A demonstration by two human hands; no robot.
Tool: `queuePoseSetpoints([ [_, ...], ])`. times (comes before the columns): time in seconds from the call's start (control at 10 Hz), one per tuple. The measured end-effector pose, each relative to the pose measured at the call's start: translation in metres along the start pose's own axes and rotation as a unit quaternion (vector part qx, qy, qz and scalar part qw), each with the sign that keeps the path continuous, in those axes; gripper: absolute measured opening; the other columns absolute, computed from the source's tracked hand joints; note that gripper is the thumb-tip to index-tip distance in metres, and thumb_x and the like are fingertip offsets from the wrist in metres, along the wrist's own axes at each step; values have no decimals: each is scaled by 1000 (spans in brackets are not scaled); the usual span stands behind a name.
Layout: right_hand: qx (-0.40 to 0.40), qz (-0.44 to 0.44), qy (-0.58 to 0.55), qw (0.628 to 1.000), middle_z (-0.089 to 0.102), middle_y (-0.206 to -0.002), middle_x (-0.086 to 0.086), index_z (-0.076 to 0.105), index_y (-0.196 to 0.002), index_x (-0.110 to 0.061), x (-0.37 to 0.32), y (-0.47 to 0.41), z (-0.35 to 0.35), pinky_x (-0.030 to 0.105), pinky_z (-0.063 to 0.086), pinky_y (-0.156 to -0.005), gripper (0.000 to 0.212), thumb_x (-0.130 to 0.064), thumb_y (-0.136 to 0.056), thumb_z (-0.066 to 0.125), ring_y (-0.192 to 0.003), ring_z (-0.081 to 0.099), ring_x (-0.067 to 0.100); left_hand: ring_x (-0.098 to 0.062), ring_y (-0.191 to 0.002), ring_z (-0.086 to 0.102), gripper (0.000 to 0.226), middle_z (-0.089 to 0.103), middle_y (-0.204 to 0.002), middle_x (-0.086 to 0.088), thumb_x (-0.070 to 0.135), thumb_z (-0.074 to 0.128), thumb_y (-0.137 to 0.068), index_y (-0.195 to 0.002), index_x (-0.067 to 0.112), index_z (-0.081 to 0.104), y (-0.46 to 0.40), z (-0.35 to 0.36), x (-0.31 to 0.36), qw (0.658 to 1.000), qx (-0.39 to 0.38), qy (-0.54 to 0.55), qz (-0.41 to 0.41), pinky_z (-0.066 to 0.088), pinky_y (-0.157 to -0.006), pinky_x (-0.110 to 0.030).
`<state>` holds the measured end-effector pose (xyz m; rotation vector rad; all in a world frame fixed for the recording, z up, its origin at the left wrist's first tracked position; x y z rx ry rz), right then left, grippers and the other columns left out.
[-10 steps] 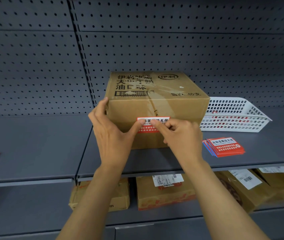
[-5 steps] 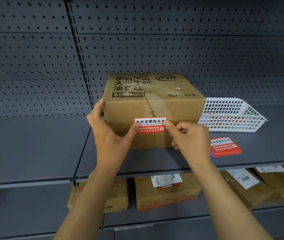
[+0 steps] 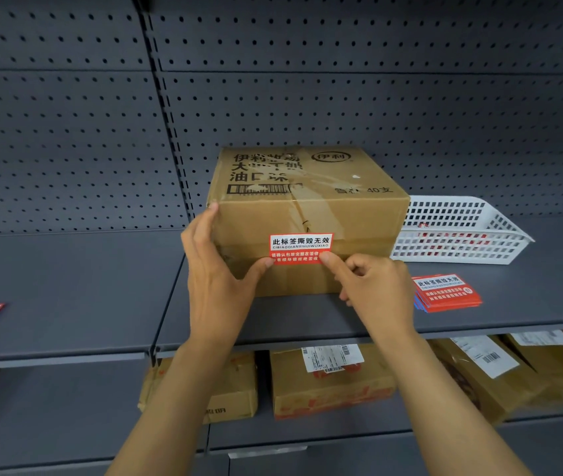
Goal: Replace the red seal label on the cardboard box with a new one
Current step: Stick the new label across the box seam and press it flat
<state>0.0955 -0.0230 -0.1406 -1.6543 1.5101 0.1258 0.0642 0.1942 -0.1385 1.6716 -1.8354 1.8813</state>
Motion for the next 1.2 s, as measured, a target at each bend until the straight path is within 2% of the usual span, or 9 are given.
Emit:
queuePoseSetpoints([
  [0.1,-10,-37,13,999,63,-43,-5,65,-53,-19,-11,5,9,37,56,-55,69,-80,-83,53,-45,62,13,-8,-140,29,114,26,-150,-4,31,93,-64,-150,32,18,2,5,5,999,4,-40,-5,42,-114,-45],
  [0.3,-20,-38,46,998,64,-47,0,66,-55,-17,-15,1,15,37,55,-53,74,-86,-77,50,-48,63,18,1,-129,28,114,29,-148,-8,33,94,-62,-148,31,20,1,7,10,997,12,-78,-23,43,-108,-36],
  [0.4,-20,-20,43,999,64,-46,-1,66,-54,-19,-8,-1,11,38,56,-56,74,-88,-73,49,-48,64,19,-4,-128,36,113,32,-147,-7,36,93,-62,-148,32,21,1,1,11,995,12,-93,-28,50,-103,-44],
  [0.5,-18,-6,43,999,62,-43,-5,64,-51,-20,-2,-1,7,39,57,-59,68,-83,-75,56,-49,65,18,-20,-130,47,112,33,-146,-6,38,93,-62,-148,31,22,1,-2,13,993,9,-110,-32,54,-97,-49],
  [0.7,-20,21,32,999,62,-42,-7,60,-49,-20,6,2,-6,38,57,-59,68,-80,-79,56,-47,64,15,-23,-128,50,109,35,-144,-6,34,92,-65,-150,27,25,5,-6,16,989,17,-139,-38,55,-95,-46],
  [0.8,-15,27,29,999,62,-42,-7,58,-48,-21,10,7,-15,40,57,-56,66,-77,-84,55,-47,63,14,-23,-127,49,103,35,-144,-7,22,90,-70,-149,28,24,9,-9,23,990,22,-135,-34,48,-98,-32],
  [0.9,-17,25,21,999,62,-42,-6,58,-48,-21,10,12,-28,39,57,-56,65,-74,-86,54,-47,63,14,-23,-125,48,93,36,-141,-8,17,86,-75,-147,27,29,12,-17,35,992,35,-114,-29,43,-101,-31],
  [1.1,-29,3,-21,999,63,-43,-6,61,-50,-19,2,14,-61,40,59,-60,62,-66,-90,58,-48,66,17,-17,-123,46,67,39,-131,-2,23,75,-87,-142,22,37,17,-38,75,995,51,-73,-37,41,-103,-32],
  [1.2,-27,-20,-45,998,62,-42,-7,62,-50,-19,-1,11,-89,41,60,-66,60,-61,-92,60,-47,66,16,-12,-121,45,57,39,-123,6,25,70,-91,-139,24,39,18,-41,103,996,62,-44,-54,37,-98,-22],
])
Point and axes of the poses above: each hand's wrist, its own y-axis away from the middle knuckle, its own z-axis out of the palm, x = y × z, the point moved 2 cm from there along -y, towards the middle knuckle
